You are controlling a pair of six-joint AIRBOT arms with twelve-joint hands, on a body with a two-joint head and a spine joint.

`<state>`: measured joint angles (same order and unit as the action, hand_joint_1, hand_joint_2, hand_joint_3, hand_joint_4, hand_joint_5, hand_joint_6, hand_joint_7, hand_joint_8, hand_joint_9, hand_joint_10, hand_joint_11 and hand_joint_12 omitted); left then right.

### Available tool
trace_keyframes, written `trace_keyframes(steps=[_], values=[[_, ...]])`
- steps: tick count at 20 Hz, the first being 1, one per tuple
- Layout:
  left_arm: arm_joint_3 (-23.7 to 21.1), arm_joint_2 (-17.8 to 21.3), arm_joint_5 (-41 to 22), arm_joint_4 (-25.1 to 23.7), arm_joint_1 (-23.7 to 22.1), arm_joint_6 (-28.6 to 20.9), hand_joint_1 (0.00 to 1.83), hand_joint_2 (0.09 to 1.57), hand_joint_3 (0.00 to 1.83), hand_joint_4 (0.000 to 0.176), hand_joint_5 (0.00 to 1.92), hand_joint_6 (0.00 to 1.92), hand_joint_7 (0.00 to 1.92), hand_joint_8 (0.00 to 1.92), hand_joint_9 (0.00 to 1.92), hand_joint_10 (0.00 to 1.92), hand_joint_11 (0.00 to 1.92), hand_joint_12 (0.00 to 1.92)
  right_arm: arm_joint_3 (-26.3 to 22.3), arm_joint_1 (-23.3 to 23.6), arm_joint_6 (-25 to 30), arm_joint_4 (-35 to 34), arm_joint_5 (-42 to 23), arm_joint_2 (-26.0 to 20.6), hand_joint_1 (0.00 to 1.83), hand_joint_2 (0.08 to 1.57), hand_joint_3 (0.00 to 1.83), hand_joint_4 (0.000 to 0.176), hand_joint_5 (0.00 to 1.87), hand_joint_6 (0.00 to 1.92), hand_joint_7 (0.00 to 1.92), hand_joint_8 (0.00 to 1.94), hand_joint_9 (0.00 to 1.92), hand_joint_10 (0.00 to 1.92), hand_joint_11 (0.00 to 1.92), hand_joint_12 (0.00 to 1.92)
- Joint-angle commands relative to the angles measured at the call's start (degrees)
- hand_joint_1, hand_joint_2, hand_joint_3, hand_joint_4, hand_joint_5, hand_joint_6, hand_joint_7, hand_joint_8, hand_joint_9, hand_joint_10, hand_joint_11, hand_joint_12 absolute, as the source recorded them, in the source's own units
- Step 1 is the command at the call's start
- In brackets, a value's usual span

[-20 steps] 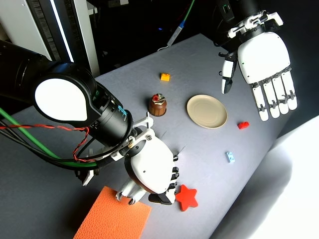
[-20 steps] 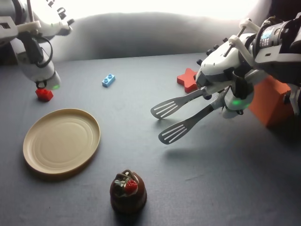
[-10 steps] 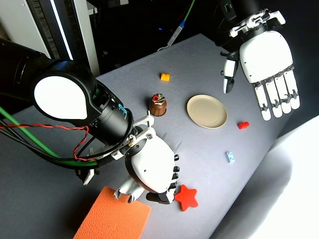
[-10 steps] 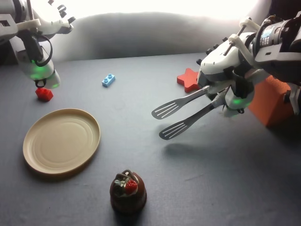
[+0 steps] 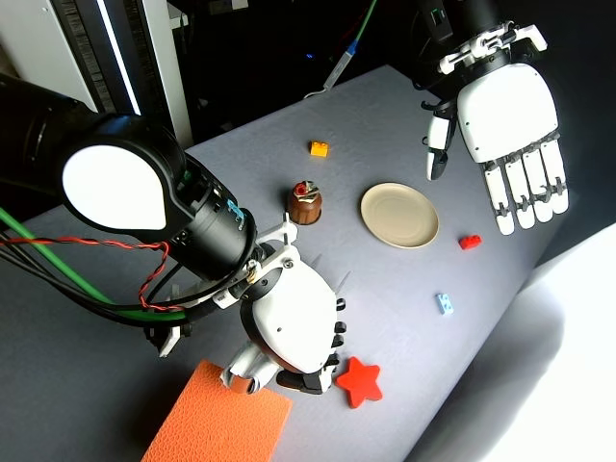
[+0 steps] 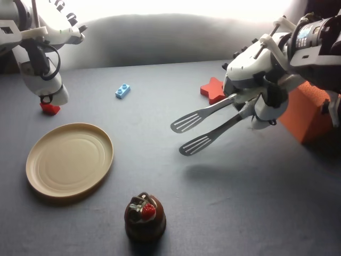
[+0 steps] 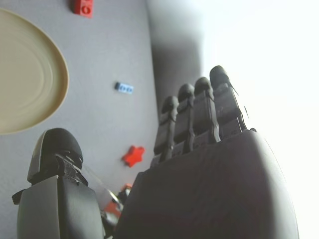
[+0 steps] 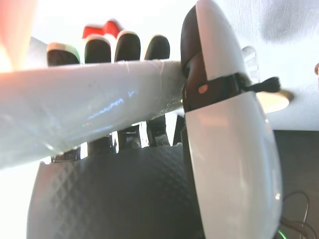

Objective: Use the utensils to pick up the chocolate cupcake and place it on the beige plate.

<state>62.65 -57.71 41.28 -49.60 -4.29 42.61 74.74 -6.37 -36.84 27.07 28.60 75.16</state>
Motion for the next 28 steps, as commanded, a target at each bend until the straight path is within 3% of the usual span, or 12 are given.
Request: trace_keyframes(steps=[1, 4, 6, 8, 10, 11, 15, 16, 17, 19, 22, 28], values=[[-0.2, 0.5, -2.0, -3.3, -0.7, 0.5, 0.48, 1.04, 0.00, 0.000, 0.10, 0.00, 0.07, 0.00, 0.06, 0.00, 0.00, 0.11, -0.3, 0.9, 0.1, 1.2, -3.8, -0.5, 1.17, 1.27, 0.00, 0.000, 0.68, 1.25, 0.73, 1.60, 0.51, 1.63, 0.53, 1.92], [-0.2, 0.5, -1.6, -3.3, -0.7, 0.4, 0.49, 1.04, 0.00, 0.000, 0.11, 0.01, 0.10, 0.01, 0.08, 0.01, 0.00, 0.15, -0.8, 1.3, 0.1, 1.2, -3.7, -0.7, 1.10, 1.25, 0.00, 0.000, 0.72, 1.33, 0.57, 1.41, 0.50, 1.63, 0.53, 1.92], [-0.1, 0.5, -1.5, -3.3, -0.9, 0.4, 0.47, 1.05, 0.00, 0.000, 0.09, 0.00, 0.07, 0.00, 0.05, 0.00, 0.00, 0.11, -1.3, 1.5, 0.1, 1.2, -3.7, -0.9, 1.17, 1.26, 0.00, 0.000, 0.69, 1.23, 0.74, 1.58, 0.52, 1.61, 0.54, 1.92], [0.0, 0.5, -1.9, -3.8, -1.0, 0.5, 0.48, 1.05, 0.00, 0.000, 0.09, 0.00, 0.05, 0.00, 0.04, 0.00, 0.00, 0.08, -2.0, 1.6, 0.0, 1.3, -3.8, -1.1, 1.08, 1.24, 0.00, 0.000, 0.73, 1.35, 0.54, 1.34, 0.48, 1.58, 0.47, 1.92], [0.0, 0.5, -2.4, -4.5, -1.2, 0.5, 0.47, 1.05, 0.00, 0.000, 0.08, 0.00, 0.05, 0.00, 0.03, 0.00, 0.00, 0.07, -2.8, 1.7, -0.3, 1.3, -3.9, -1.4, 1.18, 1.26, 0.00, 0.000, 0.70, 1.20, 0.74, 1.59, 0.49, 1.61, 0.46, 1.92], [0.0, 0.5, -2.4, -4.5, -1.2, 0.5, 0.47, 1.05, 0.00, 0.000, 0.08, 0.00, 0.06, 0.00, 0.04, 0.00, 0.00, 0.07, -3.1, 1.8, -0.3, 1.3, -4.0, -1.6, 1.11, 1.23, 0.00, 0.000, 0.75, 1.28, 0.58, 1.40, 0.49, 1.62, 0.50, 1.92], [-0.3, 0.9, -2.3, -4.5, -1.2, 0.5, 0.48, 1.05, 0.00, 0.000, 0.09, 0.00, 0.05, 0.01, 0.03, 0.01, 0.01, 0.05, -4.3, 2.4, 0.8, 1.2, -6.3, -3.0, 1.19, 1.25, 0.00, 0.000, 0.72, 1.15, 0.75, 1.61, 0.47, 1.59, 0.42, 1.91], [-0.3, 0.9, -2.3, -4.5, -1.2, 0.5, 0.47, 1.05, 0.00, 0.000, 0.08, 0.00, 0.04, 0.00, 0.02, 0.00, 0.00, 0.05, -4.7, 2.5, 0.9, 1.2, -6.5, -3.2, 1.12, 1.22, 0.00, 0.000, 0.76, 1.26, 0.58, 1.38, 0.47, 1.58, 0.46, 1.92], [-0.4, 0.9, -2.3, -4.3, -1.2, 0.5, 0.48, 1.05, 0.00, 0.000, 0.10, 0.01, 0.06, 0.01, 0.04, 0.01, 0.01, 0.05, -5.1, 2.7, 1.2, 1.2, -6.5, -3.5, 1.18, 1.25, 0.00, 0.000, 0.71, 1.17, 0.74, 1.59, 0.49, 1.57, 0.53, 1.92], [-0.4, 0.9, -2.2, -4.3, -1.2, 0.5, 0.46, 1.05, 0.00, 0.000, 0.09, 0.00, 0.06, 0.01, 0.04, 0.01, 0.01, 0.05, -5.8, 3.1, 1.6, 1.2, -6.5, -3.9, 1.20, 1.24, 0.00, 0.000, 0.74, 1.12, 0.76, 1.58, 0.49, 1.57, 0.49, 1.92], [-0.3, 0.9, -1.6, -4.5, -1.2, 0.6, 0.47, 1.05, 0.00, 0.000, 0.10, 0.00, 0.07, 0.00, 0.06, 0.00, 0.00, 0.14, -7.2, 4.3, 2.6, 1.2, -6.8, -4.7, 1.10, 1.22, 0.00, 0.000, 0.76, 1.30, 0.55, 1.33, 0.48, 1.59, 0.50, 1.92], [-0.3, 0.9, -1.6, -4.5, -1.4, 0.9, 0.48, 1.05, 0.00, 0.000, 0.12, 0.00, 0.07, 0.00, 0.06, 0.00, 0.00, 0.13, -10.1, 6.0, 4.1, 1.3, -6.9, -6.1, 1.08, 1.25, 0.00, 0.000, 0.72, 1.37, 0.51, 1.32, 0.46, 1.59, 0.50, 1.92]])
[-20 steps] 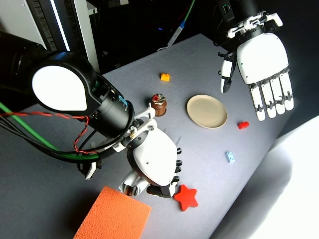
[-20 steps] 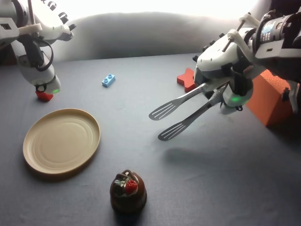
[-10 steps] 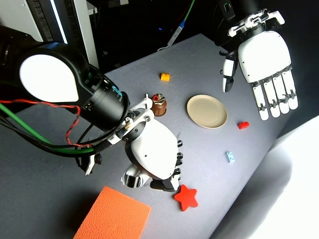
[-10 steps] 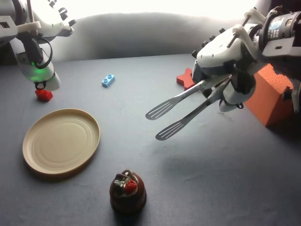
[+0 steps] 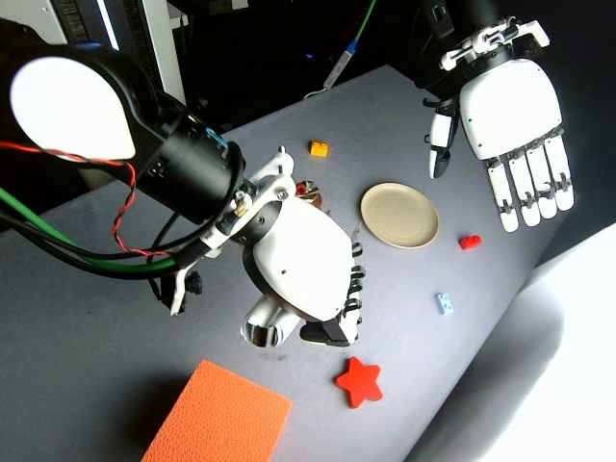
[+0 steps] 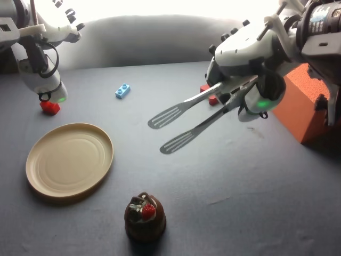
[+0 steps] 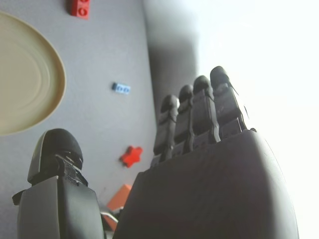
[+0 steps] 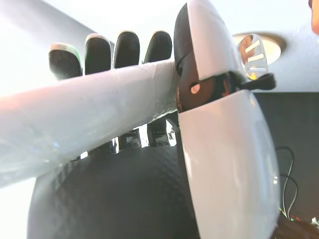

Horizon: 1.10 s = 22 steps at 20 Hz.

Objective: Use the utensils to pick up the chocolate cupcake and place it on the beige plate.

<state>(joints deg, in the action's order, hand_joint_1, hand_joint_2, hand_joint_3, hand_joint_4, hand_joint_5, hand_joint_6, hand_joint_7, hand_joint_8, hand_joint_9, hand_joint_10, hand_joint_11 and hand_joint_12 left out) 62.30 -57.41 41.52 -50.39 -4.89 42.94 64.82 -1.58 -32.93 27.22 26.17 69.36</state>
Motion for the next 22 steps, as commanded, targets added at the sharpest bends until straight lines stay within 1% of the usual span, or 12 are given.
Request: trace_keyframes(steps=[1, 5, 8, 9, 10, 11, 12, 13, 14, 16, 17, 22], values=[[0.0, 0.6, -1.9, -3.7, -0.8, 0.8, 0.47, 1.05, 0.00, 0.000, 0.12, 0.00, 0.07, 0.00, 0.06, 0.00, 0.00, 0.12, -0.6, 1.4, 0.2, 1.2, -4.3, -0.4, 1.08, 1.25, 0.00, 0.000, 0.72, 1.37, 0.52, 1.31, 0.47, 1.56, 0.51, 1.92], [0.0, 0.6, -1.9, -3.7, -0.8, 0.8, 0.47, 1.05, 0.00, 0.000, 0.11, 0.00, 0.07, 0.00, 0.05, 0.00, 0.01, 0.05, -2.6, 1.8, 0.2, 1.3, -3.7, -0.5, 1.07, 1.26, 0.00, 0.000, 0.69, 1.41, 0.50, 1.36, 0.46, 1.61, 0.45, 1.92], [0.0, 0.6, -1.9, -3.7, -0.8, 0.8, 0.47, 1.05, 0.00, 0.000, 0.14, 0.00, 0.09, 0.00, 0.07, 0.00, 0.00, 0.14, -4.7, 1.9, -0.3, 1.3, -3.5, -0.8, 1.04, 1.28, 0.00, 0.000, 0.67, 1.44, 0.48, 1.37, 0.43, 1.62, 0.46, 1.92], [0.0, 0.6, -1.9, -3.7, -0.8, 0.8, 0.46, 1.06, 0.00, 0.000, 0.12, 0.00, 0.09, 0.00, 0.06, 0.00, 0.00, 0.11, -5.2, 1.9, -0.3, 1.4, -3.4, -0.8, 1.07, 1.25, 0.00, 0.000, 0.71, 1.38, 0.52, 1.36, 0.46, 1.62, 0.48, 1.92], [0.0, 0.6, -1.9, -3.7, -0.8, 0.8, 0.45, 1.06, 0.00, 0.000, 0.11, 0.00, 0.07, 0.00, 0.05, 0.00, 0.00, 0.07, -5.8, 2.1, -0.3, 1.4, -3.1, -0.9, 1.14, 1.27, 0.00, 0.000, 0.67, 1.30, 0.68, 1.56, 0.48, 1.59, 0.47, 1.92], [0.0, 0.6, -1.9, -3.7, -0.8, 0.8, 0.45, 1.06, 0.00, 0.000, 0.11, 0.00, 0.07, 0.00, 0.05, 0.00, 0.00, 0.07, -6.3, 2.2, -0.2, 1.4, -2.8, -0.9, 1.14, 1.27, 0.00, 0.000, 0.67, 1.30, 0.68, 1.56, 0.48, 1.59, 0.47, 1.92], [0.0, 0.6, -1.9, -3.7, -0.8, 0.8, 0.44, 1.06, 0.00, 0.000, 0.11, 0.00, 0.08, 0.00, 0.06, 0.00, 0.00, 0.07, -6.9, 2.2, 0.1, 1.4, -2.4, -0.9, 1.07, 1.26, 0.00, 0.000, 0.70, 1.36, 0.59, 1.34, 0.48, 1.53, 0.44, 1.91], [-0.1, 0.6, -1.9, -3.7, -0.8, 0.8, 0.43, 1.06, 0.00, 0.000, 0.12, 0.00, 0.08, 0.00, 0.06, 0.00, 0.00, 0.08, -7.7, 2.2, 0.2, 1.3, -1.8, -0.9, 1.15, 1.27, 0.00, 0.000, 0.66, 1.29, 0.74, 1.55, 0.50, 1.51, 0.46, 1.89], [-0.1, 0.6, -1.8, -3.7, -0.8, 0.8, 0.46, 1.05, 0.00, 0.000, 0.11, 0.00, 0.07, 0.00, 0.05, 0.00, 0.00, 0.06, -8.5, 2.2, 0.2, 0.5, -1.1, -0.9, 1.09, 1.26, 0.00, 0.000, 0.70, 1.37, 0.60, 1.32, 0.50, 1.50, 0.45, 1.88], [-0.2, 0.6, -1.8, -3.7, -0.8, 0.8, 0.42, 1.06, 0.00, 0.000, 0.10, 0.00, 0.06, 0.00, 0.05, 0.00, 0.00, 0.06, -9.6, 2.1, 0.2, -0.2, -0.6, -0.9, 1.07, 1.26, 0.00, 0.000, 0.70, 1.38, 0.57, 1.25, 0.49, 1.50, 0.46, 1.86], [-0.2, 0.6, -1.8, -3.7, -0.8, 0.8, 0.42, 1.06, 0.00, 0.000, 0.11, 0.00, 0.06, 0.00, 0.06, 0.00, 0.00, 0.08, -10.3, 2.1, 0.2, -0.2, -0.4, -1.0, 1.08, 1.23, 0.00, 0.000, 0.75, 1.33, 0.62, 1.17, 0.54, 1.46, 0.52, 1.82], [-0.1, 0.6, -2.0, -4.0, -0.8, 0.8, 0.45, 1.06, 0.00, 0.000, 0.12, 0.00, 0.10, 0.00, 0.07, 0.00, 0.00, 0.17, -10.9, 1.3, -0.6, -0.2, -1.1, -1.0, 1.05, 1.27, 0.00, 0.000, 0.68, 1.42, 0.53, 1.25, 0.47, 1.51, 0.46, 1.86]])
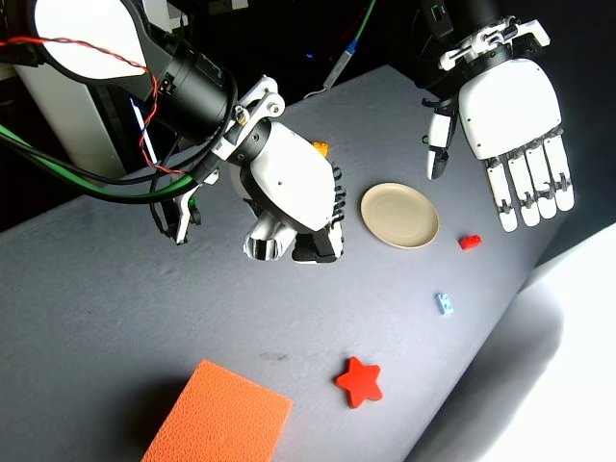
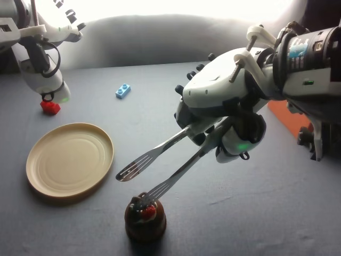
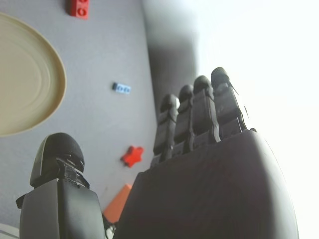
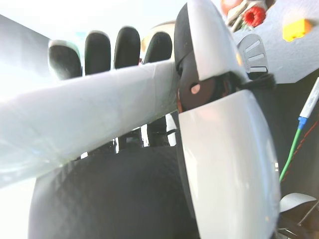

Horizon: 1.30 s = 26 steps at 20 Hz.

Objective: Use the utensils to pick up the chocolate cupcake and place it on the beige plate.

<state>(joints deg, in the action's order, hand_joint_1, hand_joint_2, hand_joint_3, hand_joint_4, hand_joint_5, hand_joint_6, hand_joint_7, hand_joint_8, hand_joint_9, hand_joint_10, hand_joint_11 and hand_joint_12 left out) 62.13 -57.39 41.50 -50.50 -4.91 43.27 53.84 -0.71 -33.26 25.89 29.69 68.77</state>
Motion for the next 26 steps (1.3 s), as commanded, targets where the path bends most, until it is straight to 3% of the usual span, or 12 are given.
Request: trace_keyframes(steps=[1, 4, 7, 8, 9, 11, 22, 26], values=[[0.1, 0.6, -2.1, -3.9, -0.8, 0.5, 0.45, 1.06, 0.00, 0.000, 0.13, 0.00, 0.10, 0.00, 0.07, 0.00, 0.00, 0.17, 0.3, -0.1, -0.3, 1.4, -5.0, -0.2, 1.06, 1.27, 0.00, 0.000, 0.68, 1.42, 0.53, 1.26, 0.47, 1.53, 0.47, 1.87], [0.1, 0.6, -2.1, -3.9, -0.8, 0.5, 0.44, 1.06, 0.00, 0.000, 0.12, 0.00, 0.09, 0.00, 0.06, 0.00, 0.00, 0.14, 0.3, -1.1, -0.2, 3.4, -6.0, 0.3, 1.01, 1.30, 0.00, 0.000, 0.65, 1.48, 0.56, 1.12, 0.50, 1.39, 0.48, 1.78], [0.1, 0.6, -2.1, -4.1, -0.8, 0.5, 0.48, 1.05, 0.00, 0.000, 0.13, 0.00, 0.10, 0.00, 0.07, 0.00, 0.00, 0.16, 0.4, -2.3, -0.2, 4.4, -6.3, 0.9, 0.92, 1.35, 0.00, 0.000, 0.57, 1.60, 0.50, 1.14, 0.46, 1.39, 0.47, 1.81], [0.2, 0.6, -2.1, -4.1, -0.9, 0.5, 0.48, 1.05, 0.00, 0.000, 0.13, 0.00, 0.10, 0.00, 0.07, 0.00, 0.00, 0.18, 0.5, -2.7, -0.2, 4.4, -6.4, 1.2, 0.87, 1.29, 0.00, 0.000, 0.45, 1.10, 0.53, 1.09, 0.48, 1.34, 0.47, 1.78], [0.2, 0.5, -2.1, -4.1, -0.9, 0.5, 0.48, 1.05, 0.00, 0.000, 0.14, 0.01, 0.10, 0.00, 0.08, 0.00, 0.00, 0.18, 0.6, -2.8, -0.2, 4.5, -6.4, 1.4, 0.87, 1.25, 0.00, 0.000, 0.46, 0.87, 0.52, 1.07, 0.46, 1.32, 0.45, 1.75], [0.2, 0.5, -2.1, -4.0, -0.9, 0.4, 0.47, 1.05, 0.00, 0.000, 0.15, 0.01, 0.11, 0.00, 0.08, 0.01, 0.00, 0.17, 0.7, -2.9, -0.2, 4.5, -6.5, 1.6, 0.90, 1.22, 0.00, 0.000, 0.51, 0.70, 0.54, 1.00, 0.47, 1.27, 0.44, 1.71], [0.3, 0.5, -2.1, -4.0, -1.0, 0.6, 0.46, 1.05, 0.00, 0.000, 0.14, 0.00, 0.08, 0.00, 0.07, 0.00, 0.00, 0.14, 0.7, -4.3, -0.2, 4.7, -6.7, 1.9, 0.86, 1.21, 0.00, 0.000, 0.40, 0.88, 0.44, 1.15, 0.40, 1.38, 0.38, 1.78], [0.3, 0.5, -2.2, -4.0, -1.0, 0.6, 0.47, 1.05, 0.00, 0.000, 0.12, 0.00, 0.07, 0.00, 0.06, 0.00, 0.00, 0.14, 0.7, -5.5, -0.2, 5.9, -7.1, 2.4, 0.88, 1.19, 0.00, 0.000, 0.43, 0.82, 0.47, 1.11, 0.43, 1.34, 0.38, 1.74]])
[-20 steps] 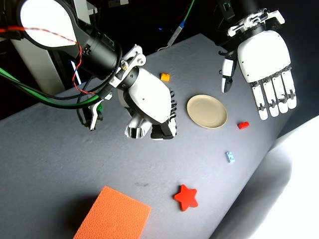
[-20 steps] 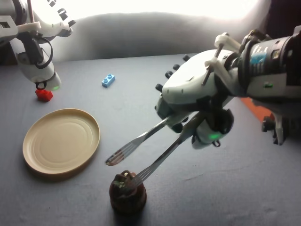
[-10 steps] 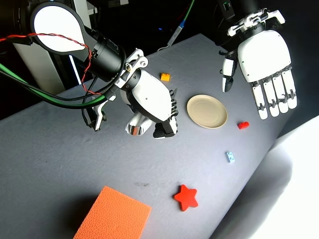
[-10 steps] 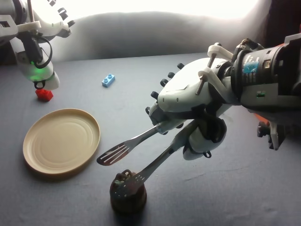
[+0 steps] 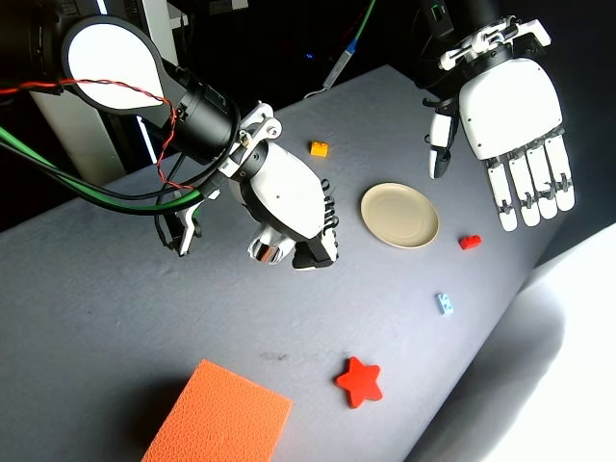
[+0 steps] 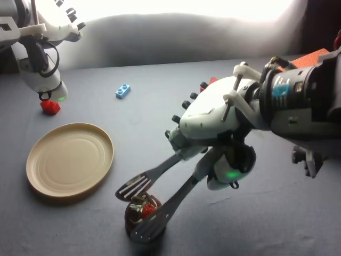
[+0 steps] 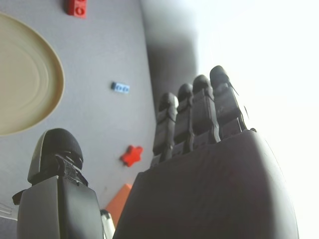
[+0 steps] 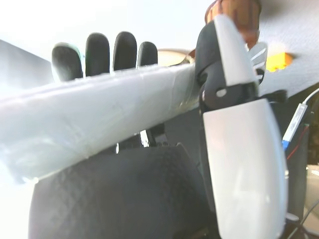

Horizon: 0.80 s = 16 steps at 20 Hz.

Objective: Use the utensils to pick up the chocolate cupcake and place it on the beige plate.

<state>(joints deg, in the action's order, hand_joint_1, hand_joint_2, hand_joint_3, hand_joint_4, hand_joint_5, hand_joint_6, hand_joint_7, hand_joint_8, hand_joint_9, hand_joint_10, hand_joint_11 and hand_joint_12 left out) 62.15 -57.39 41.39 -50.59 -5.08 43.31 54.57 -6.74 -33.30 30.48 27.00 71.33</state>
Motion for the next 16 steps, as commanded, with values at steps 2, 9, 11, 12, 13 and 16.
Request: trace_keyframes(steps=[2, 9, 11, 12, 13, 16], values=[[0.3, 0.5, -2.0, -3.9, -0.8, 0.5, 0.46, 1.05, 0.00, 0.000, 0.13, 0.00, 0.08, 0.00, 0.07, 0.00, 0.00, 0.14, 0.0, -0.3, -0.1, 1.6, -4.6, 0.0, 0.87, 1.21, 0.00, 0.000, 0.48, 0.79, 0.48, 1.13, 0.42, 1.37, 0.40, 1.81], [0.3, 0.4, -2.4, -3.8, -0.8, 0.5, 0.45, 1.06, 0.00, 0.000, 0.11, 0.00, 0.07, 0.00, 0.06, 0.00, 0.00, 0.13, 0.0, -1.4, 0.4, 4.5, -5.3, 0.2, 0.94, 1.17, 0.00, 0.000, 0.49, 0.80, 0.50, 1.12, 0.46, 1.34, 0.42, 1.75], [0.3, 0.4, -2.4, -3.7, -0.8, 0.5, 0.47, 1.05, 0.00, 0.000, 0.12, 0.00, 0.09, 0.00, 0.08, 0.00, 0.00, 0.17, 0.0, -1.7, 0.4, 4.6, -5.3, 0.3, 0.95, 1.17, 0.00, 0.000, 0.46, 0.86, 0.48, 1.16, 0.46, 1.37, 0.42, 1.73], [0.3, 0.4, -2.4, -3.7, -0.8, 0.5, 0.48, 1.05, 0.00, 0.000, 0.13, 0.00, 0.10, 0.00, 0.09, 0.00, 0.00, 0.20, 0.0, -1.8, 0.4, 4.9, -5.3, 0.3, 0.96, 1.18, 0.00, 0.000, 0.43, 0.89, 0.44, 1.22, 0.44, 1.42, 0.43, 1.71], [0.3, 0.4, -2.4, -3.7, -0.8, 0.5, 0.49, 1.05, 0.00, 0.000, 0.15, 0.01, 0.11, 0.00, 0.09, 0.00, 0.00, 0.22, 0.0, -1.9, 0.4, 5.5, -5.3, 0.3, 0.95, 1.19, 0.00, 0.000, 0.44, 0.89, 0.45, 1.23, 0.43, 1.43, 0.43, 1.73], [0.3, 0.4, -2.4, -3.6, -0.8, 0.5, 0.49, 1.04, 0.00, 0.000, 0.15, 0.00, 0.11, 0.01, 0.09, 0.00, 0.00, 0.20, 0.1, -2.0, 2.9, 9.6, -5.5, 0.3, 0.99, 1.16, 0.00, 0.000, 0.50, 0.85, 0.49, 1.18, 0.44, 1.44, 0.42, 1.78]])
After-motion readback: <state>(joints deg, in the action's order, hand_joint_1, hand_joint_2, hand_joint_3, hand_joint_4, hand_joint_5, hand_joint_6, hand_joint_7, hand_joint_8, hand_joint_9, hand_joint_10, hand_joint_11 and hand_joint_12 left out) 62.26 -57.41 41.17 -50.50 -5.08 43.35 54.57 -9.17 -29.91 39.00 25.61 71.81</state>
